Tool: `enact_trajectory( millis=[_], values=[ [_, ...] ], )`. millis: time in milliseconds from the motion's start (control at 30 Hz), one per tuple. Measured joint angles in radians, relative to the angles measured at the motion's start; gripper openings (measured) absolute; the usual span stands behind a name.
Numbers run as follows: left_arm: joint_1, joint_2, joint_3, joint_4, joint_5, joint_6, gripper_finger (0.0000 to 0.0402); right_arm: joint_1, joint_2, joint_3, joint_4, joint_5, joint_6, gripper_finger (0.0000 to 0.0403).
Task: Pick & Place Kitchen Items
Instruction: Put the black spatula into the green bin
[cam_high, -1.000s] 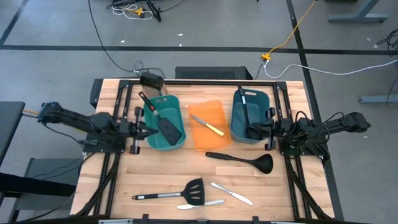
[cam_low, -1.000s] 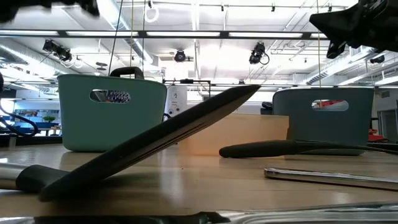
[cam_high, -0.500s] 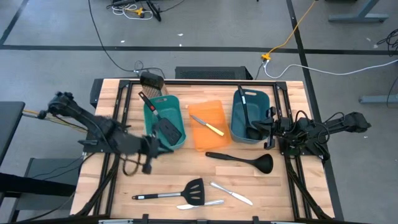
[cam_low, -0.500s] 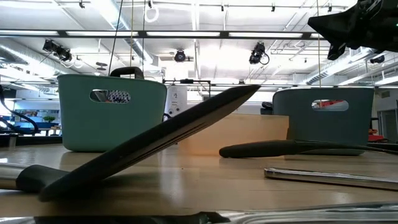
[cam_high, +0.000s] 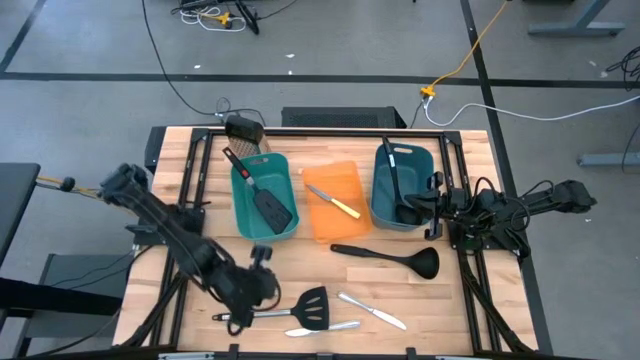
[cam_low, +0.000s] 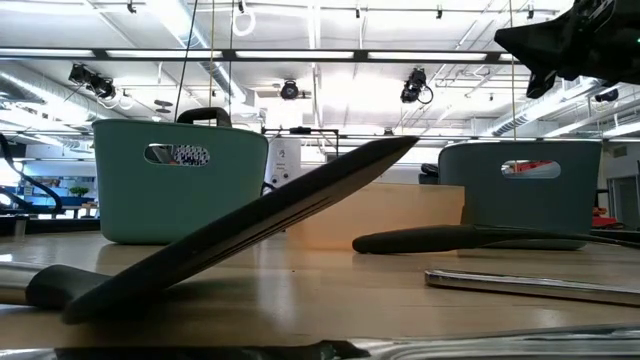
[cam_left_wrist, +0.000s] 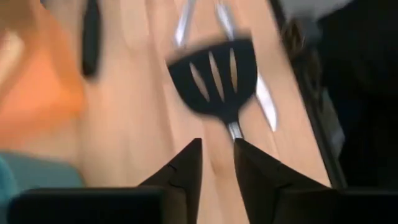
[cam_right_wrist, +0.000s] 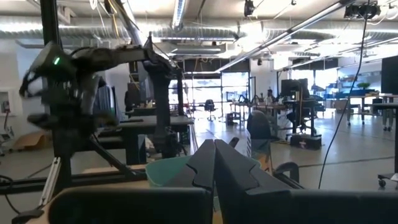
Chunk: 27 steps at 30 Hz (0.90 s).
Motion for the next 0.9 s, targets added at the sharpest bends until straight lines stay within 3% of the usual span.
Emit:
enact_trajectory(
  millis=[167, 433, 700, 900],
  values=[
    [-0.024, 0.087, 0.000, -0.105, 0.111, -0.160, 0.0152, 0.000, 0.000, 0.000, 0.000, 0.000, 0.010, 0.0013],
    [-0.084, 0.137, -0.020, -0.100, 0.117, -0.304, 0.0223, 0.000, 0.000, 0.000, -0.001, -0.001, 0.026, 0.0013],
    [-0.155, 0.103, -0.198, -0.011, 0.139, -0.503, 0.0227, 0.000, 0.000, 0.000, -0.004, -0.003, 0.034, 0.0013],
    [-0.180, 0.123, -0.266, 0.113, 0.181, -0.579, 0.0227, 0.000, 0.000, 0.000, -0.007, -0.003, 0.038, 0.0013]
  ],
)
